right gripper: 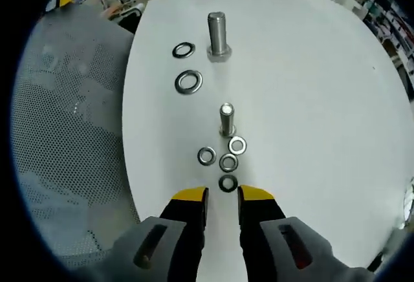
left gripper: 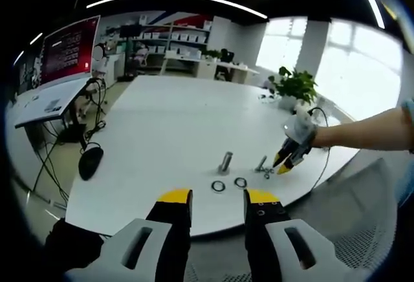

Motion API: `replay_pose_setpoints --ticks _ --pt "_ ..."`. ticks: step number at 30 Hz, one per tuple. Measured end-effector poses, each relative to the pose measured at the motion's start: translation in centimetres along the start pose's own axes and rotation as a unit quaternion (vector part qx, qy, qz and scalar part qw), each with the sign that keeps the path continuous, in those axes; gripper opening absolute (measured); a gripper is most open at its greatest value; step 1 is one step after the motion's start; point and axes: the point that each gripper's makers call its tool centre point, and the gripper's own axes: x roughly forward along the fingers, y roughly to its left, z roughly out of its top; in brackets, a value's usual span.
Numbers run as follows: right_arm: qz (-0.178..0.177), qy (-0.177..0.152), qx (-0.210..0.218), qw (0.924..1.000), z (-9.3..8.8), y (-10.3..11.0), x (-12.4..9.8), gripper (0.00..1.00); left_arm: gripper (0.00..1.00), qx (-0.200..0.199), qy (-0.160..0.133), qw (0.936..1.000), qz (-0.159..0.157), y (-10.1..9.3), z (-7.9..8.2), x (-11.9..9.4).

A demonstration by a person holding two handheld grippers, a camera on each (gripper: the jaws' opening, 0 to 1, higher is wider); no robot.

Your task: Place the washer onto the threaded stud by aligning its center hole with the stud, sliding it down to the base, and recovering from edge contact or off-axis alignment until the washer reaches the visible bottom stop.

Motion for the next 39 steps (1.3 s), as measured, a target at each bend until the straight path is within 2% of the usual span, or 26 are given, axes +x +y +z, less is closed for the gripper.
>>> replay_pose_setpoints --ticks 6,10,15,17,20,22,28,39 --pt "-0.005 0.008 -0.016 0.9998 -0.07 -0.42 0.47 0.19 0.29 0.001 0.009 1.0 0.0 -0.04 -0.27 0.04" --pt "-0.003 0.009 -0.006 0.9999 0.06 -0.66 0.54 0.16 0.28 0.001 0.01 0.9999 0.0 -0.02 -0.3 0.08" --pt "-0.014 0.03 -0.028 0.9991 0.22 -0.66 0.66 0.16 0.28 0.001 0.015 0.9999 0.0 -0.02 -0.41 0.15" --pt "-0.022 0.044 -0.049 0.9976 0.18 -0.55 0.71 0.16 0.27 0.001 0.016 0.9999 0.001 -0.01 -0.46 0.16" --pt "-0.028 0.048 -0.067 0.9962 0.24 -0.59 0.81 0.16 0.27 0.001 0.016 0.9999 0.001 0.02 -0.46 0.18" --pt "-0.022 0.058 -0.049 0.9968 0.24 -0.7 0.79 0.16 0.27 0.001 0.019 0.9998 0.001 0.01 -0.53 0.19" --pt "-0.018 0.07 -0.056 0.9958 0.2 -0.66 0.68 0.16 0.26 0.001 0.022 0.9998 0.0 -0.01 -0.64 0.22" --pt "-0.013 0.062 -0.05 0.9967 0.16 -0.72 0.72 0.16 0.26 0.001 0.021 0.9998 0.0 -0.02 -0.58 0.22"
